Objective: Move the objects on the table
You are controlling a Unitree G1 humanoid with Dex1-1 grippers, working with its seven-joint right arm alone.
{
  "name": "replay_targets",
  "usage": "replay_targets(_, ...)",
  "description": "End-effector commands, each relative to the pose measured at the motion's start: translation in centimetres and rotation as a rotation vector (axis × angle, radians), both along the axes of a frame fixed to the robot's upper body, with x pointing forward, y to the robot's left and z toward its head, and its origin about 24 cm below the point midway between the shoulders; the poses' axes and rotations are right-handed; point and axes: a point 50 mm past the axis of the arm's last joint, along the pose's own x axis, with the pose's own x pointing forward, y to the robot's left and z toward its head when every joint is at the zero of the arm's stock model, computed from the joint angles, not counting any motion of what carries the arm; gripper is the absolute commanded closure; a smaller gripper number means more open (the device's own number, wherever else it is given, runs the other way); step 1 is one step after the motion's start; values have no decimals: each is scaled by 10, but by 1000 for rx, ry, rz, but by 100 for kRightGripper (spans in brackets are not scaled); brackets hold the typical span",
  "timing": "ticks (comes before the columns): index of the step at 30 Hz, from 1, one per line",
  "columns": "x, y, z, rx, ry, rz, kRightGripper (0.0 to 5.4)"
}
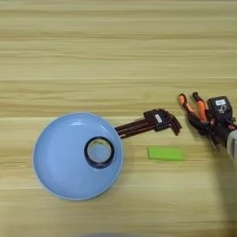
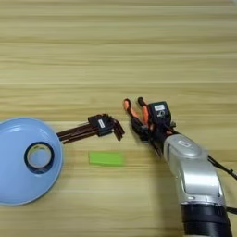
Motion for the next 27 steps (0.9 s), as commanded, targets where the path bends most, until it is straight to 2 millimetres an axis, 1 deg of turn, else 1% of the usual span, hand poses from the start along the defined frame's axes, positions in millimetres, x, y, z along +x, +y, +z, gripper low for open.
replay_targets(1,11,5,59,-63,-218,50,264)
replay_targets(3,10,12,68,-61,-245,76,265)
replay_targets(8,6,24,79,-58,-273,121,270)
replay_targets(13,4,34,81,-49,-277,166,273)
replay_targets(19,-10,62,82,-4,-298,315,275)
replay_targets(22,-19,76,88,7,-332,405,275)
replay_targets(27,-31,92,97,23,-377,523,275)
